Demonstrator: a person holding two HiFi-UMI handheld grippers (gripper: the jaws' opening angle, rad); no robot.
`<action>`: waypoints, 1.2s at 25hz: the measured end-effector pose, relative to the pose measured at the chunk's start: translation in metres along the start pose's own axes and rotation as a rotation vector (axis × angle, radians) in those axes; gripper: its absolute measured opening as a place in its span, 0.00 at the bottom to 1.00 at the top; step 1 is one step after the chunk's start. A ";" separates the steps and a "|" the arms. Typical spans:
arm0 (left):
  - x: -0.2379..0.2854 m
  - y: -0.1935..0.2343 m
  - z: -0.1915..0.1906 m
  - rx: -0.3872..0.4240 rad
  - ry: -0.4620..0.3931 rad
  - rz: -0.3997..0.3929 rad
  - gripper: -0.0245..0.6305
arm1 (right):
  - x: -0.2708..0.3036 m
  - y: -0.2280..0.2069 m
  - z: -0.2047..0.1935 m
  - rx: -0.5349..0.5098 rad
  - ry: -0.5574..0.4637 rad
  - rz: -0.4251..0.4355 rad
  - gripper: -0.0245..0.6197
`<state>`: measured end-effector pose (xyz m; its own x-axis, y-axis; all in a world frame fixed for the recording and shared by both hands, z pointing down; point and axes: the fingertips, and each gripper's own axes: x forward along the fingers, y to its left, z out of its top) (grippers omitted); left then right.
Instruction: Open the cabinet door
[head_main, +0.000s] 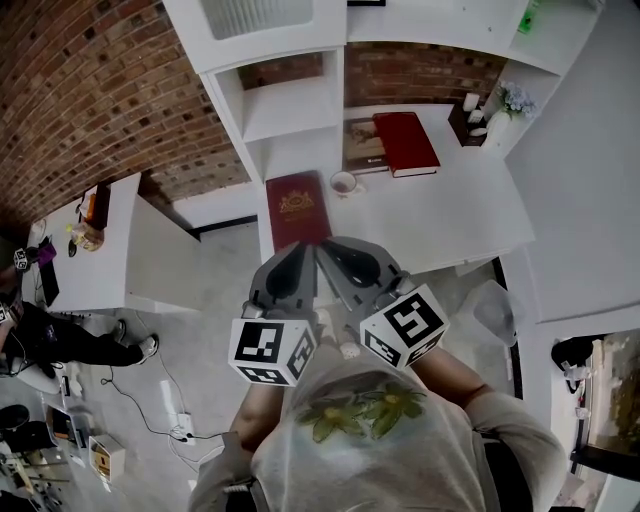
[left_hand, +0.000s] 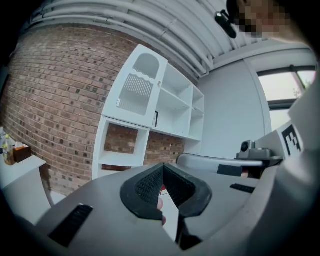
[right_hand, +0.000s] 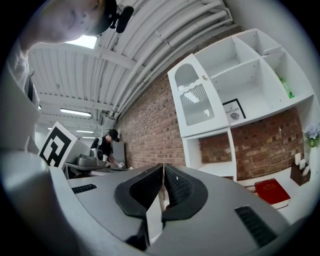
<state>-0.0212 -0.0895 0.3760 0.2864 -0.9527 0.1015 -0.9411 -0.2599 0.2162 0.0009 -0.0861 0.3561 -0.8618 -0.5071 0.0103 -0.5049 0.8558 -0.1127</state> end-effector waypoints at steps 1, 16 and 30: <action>0.004 0.003 0.001 -0.002 -0.001 -0.001 0.05 | 0.004 -0.003 0.001 -0.005 0.002 -0.002 0.08; 0.062 0.029 0.036 0.022 -0.039 -0.036 0.05 | 0.051 -0.052 0.028 -0.056 -0.035 -0.031 0.08; 0.118 0.043 0.054 0.033 -0.053 -0.106 0.05 | 0.083 -0.103 0.056 -0.157 -0.068 -0.068 0.08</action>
<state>-0.0381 -0.2213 0.3444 0.3751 -0.9266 0.0278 -0.9120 -0.3634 0.1904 -0.0158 -0.2220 0.3135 -0.8230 -0.5653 -0.0556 -0.5676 0.8222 0.0425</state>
